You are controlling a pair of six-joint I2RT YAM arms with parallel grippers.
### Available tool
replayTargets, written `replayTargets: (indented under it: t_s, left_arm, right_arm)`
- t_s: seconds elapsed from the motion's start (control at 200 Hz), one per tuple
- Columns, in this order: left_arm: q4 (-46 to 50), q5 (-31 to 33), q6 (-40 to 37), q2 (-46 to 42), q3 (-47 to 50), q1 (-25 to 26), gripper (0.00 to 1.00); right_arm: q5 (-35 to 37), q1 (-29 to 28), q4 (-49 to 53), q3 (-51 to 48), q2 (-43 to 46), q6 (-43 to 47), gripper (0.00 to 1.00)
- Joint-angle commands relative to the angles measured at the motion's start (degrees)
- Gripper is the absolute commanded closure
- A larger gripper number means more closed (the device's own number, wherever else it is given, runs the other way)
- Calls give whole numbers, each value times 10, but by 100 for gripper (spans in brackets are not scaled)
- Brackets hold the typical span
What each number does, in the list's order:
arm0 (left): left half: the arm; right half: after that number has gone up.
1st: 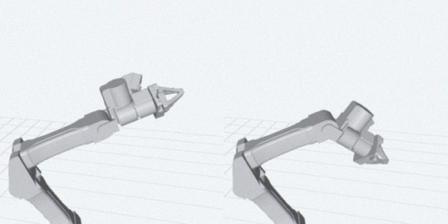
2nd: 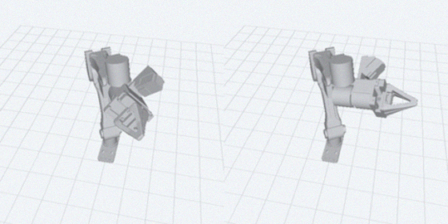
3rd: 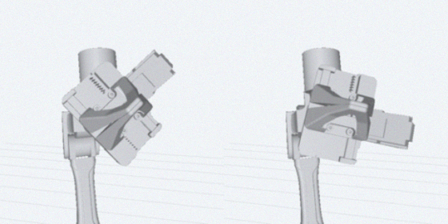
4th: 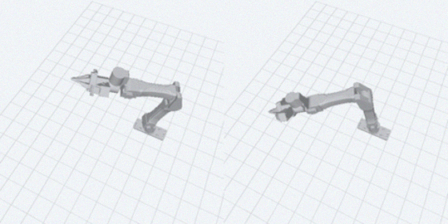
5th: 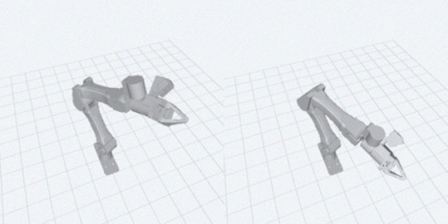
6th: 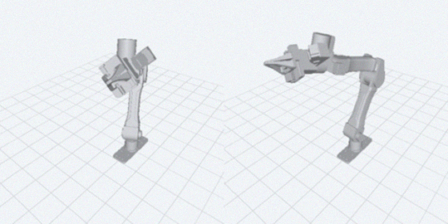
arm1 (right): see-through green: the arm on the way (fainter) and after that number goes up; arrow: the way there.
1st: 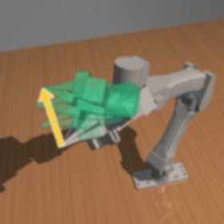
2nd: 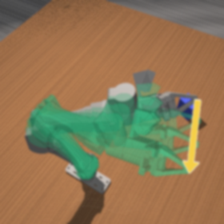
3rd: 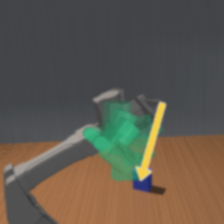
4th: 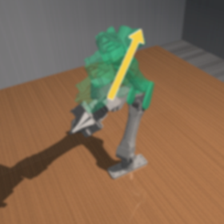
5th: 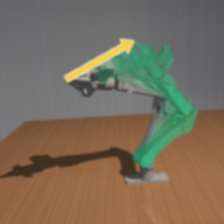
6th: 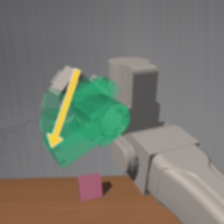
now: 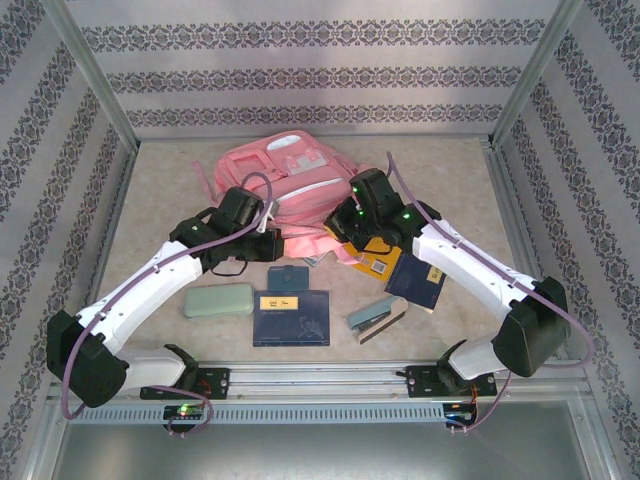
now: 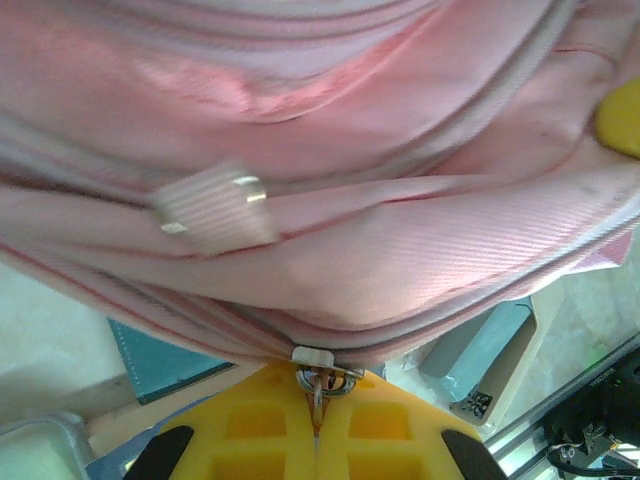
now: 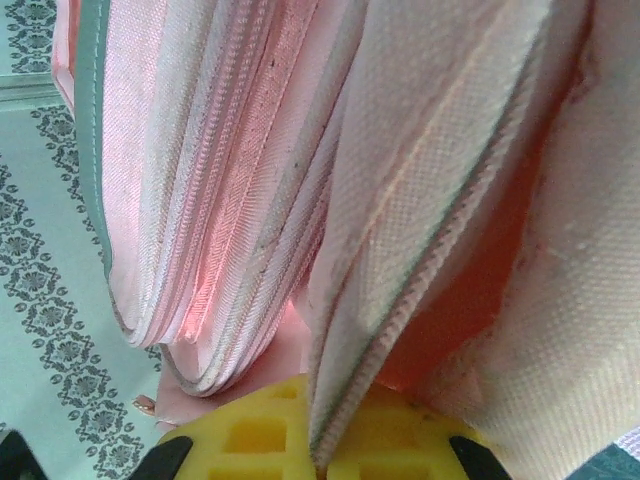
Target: Pack the student bag
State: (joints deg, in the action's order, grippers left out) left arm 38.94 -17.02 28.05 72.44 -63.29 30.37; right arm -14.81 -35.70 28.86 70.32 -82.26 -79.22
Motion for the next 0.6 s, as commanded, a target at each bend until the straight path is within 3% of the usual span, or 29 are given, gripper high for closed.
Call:
replayTargets:
  t_s: [0.0, 0.595]
  left_arm:
    - [22, 23, -3, -24, 15, -33, 100]
    - [6, -12, -5, -11, 40, -107, 100]
  right_arm:
    - [36, 27, 12, -3, 19, 43, 100]
    - [-37, 73, 39, 19, 10, 162, 98]
